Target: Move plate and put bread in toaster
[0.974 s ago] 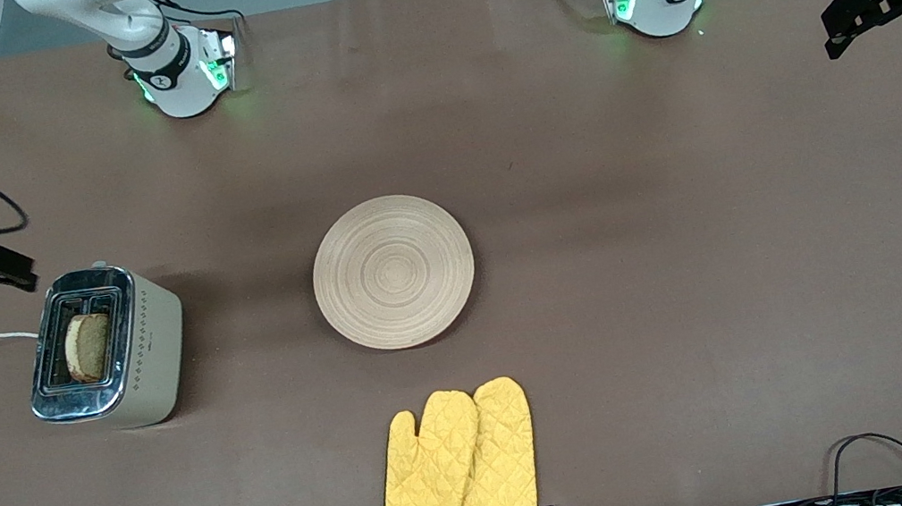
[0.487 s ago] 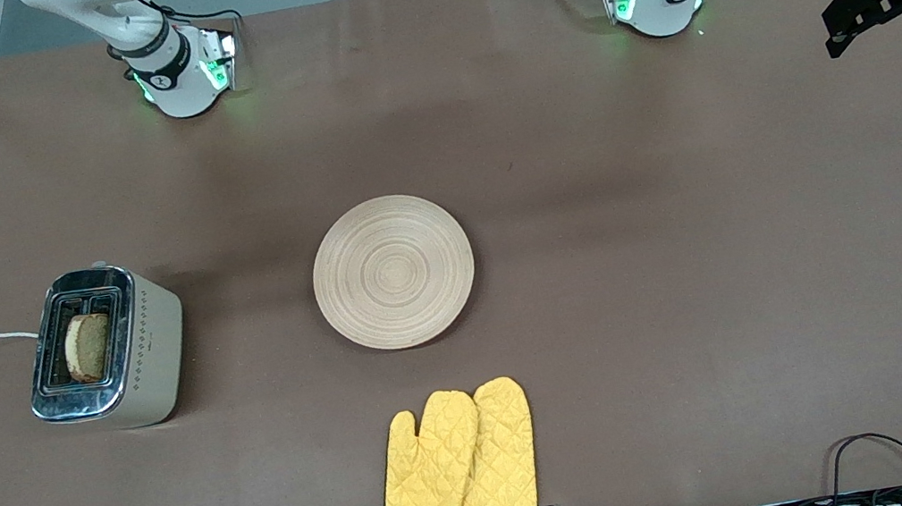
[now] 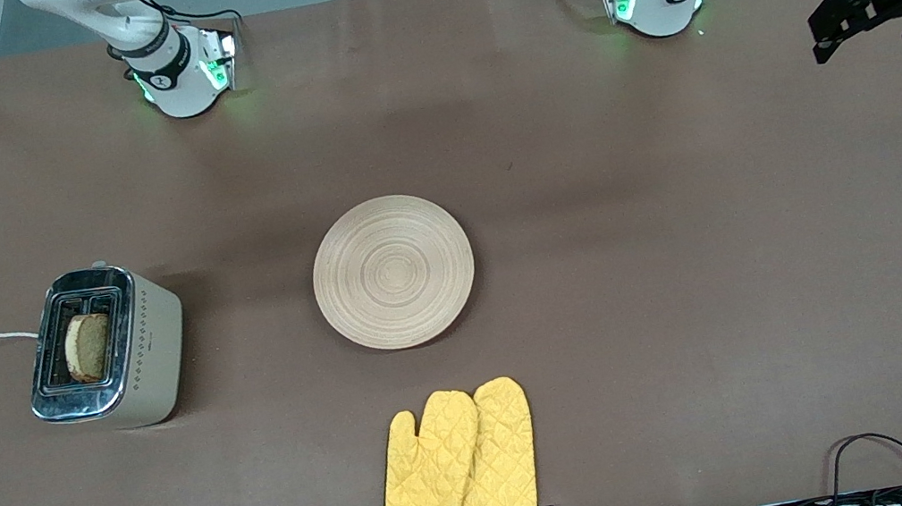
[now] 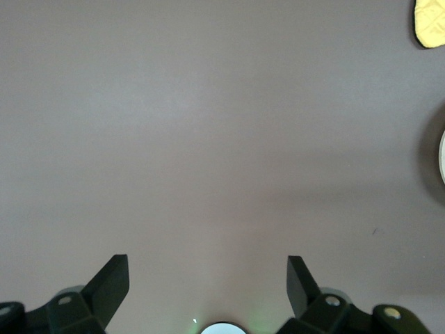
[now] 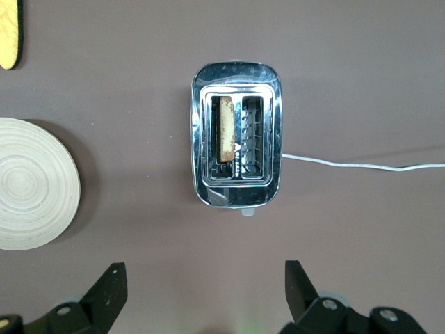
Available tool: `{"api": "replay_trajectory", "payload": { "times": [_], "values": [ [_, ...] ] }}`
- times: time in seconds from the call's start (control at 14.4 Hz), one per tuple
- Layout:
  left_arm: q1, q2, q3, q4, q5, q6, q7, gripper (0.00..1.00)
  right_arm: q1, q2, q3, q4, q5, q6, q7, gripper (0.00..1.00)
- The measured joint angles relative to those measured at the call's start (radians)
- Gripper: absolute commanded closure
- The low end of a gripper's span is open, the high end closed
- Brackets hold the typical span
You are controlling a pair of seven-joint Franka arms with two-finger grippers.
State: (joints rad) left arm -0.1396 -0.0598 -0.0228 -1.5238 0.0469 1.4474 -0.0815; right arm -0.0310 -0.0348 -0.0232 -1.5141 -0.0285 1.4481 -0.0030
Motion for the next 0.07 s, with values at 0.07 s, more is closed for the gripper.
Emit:
{"api": "replay_trajectory", "payload": {
  "times": [0.07],
  "values": [
    [-0.001,0.013,-0.009,0.01,0.0,0.0,-0.008,0.0,0.0,0.003,-0.001,-0.008,0.011,0.002,0.001,0.0]
  ]
}}
